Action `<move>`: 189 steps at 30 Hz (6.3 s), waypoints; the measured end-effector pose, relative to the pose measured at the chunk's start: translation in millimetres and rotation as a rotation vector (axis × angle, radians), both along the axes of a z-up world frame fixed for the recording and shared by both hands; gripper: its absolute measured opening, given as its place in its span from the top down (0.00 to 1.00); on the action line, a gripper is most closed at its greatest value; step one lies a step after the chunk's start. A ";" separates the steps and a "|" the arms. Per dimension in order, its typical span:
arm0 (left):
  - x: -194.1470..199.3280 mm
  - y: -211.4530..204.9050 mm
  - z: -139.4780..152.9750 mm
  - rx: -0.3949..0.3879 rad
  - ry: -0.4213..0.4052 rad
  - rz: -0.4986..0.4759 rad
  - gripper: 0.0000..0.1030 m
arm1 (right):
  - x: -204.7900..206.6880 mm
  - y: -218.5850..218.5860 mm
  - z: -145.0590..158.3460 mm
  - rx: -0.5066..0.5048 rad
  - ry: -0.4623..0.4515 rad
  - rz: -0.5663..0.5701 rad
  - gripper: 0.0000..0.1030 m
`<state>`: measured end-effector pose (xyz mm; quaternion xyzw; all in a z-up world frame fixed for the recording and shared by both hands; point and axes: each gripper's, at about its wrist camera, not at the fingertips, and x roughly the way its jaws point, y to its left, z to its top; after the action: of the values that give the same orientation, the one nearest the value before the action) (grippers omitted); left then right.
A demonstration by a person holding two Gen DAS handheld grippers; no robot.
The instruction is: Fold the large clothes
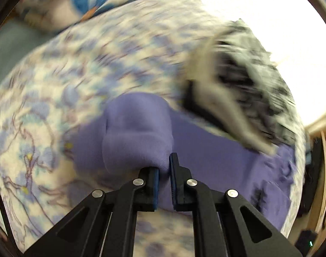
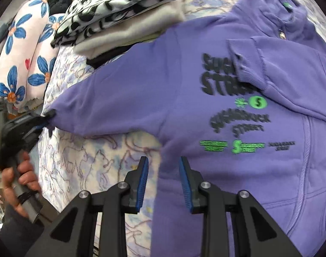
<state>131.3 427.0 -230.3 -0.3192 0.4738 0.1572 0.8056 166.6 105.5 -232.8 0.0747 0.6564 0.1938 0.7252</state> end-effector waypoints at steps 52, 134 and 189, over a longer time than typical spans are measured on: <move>-23.8 -177.4 -32.4 0.011 0.200 -0.292 0.34 | 26.0 -9.0 -3.8 -0.110 -0.405 0.427 0.56; 165.8 -225.0 -99.2 0.048 0.187 -0.434 0.35 | 136.7 -323.4 -21.2 -0.076 -0.296 -0.298 0.53; 70.3 -339.6 -24.1 0.170 0.173 -0.467 0.61 | 64.7 -282.0 6.4 -0.083 -0.297 -0.125 0.67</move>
<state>201.6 87.4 -254.3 -0.1177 0.5868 0.0328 0.8004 231.3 -176.5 -226.5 0.0558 0.5435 0.1300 0.8274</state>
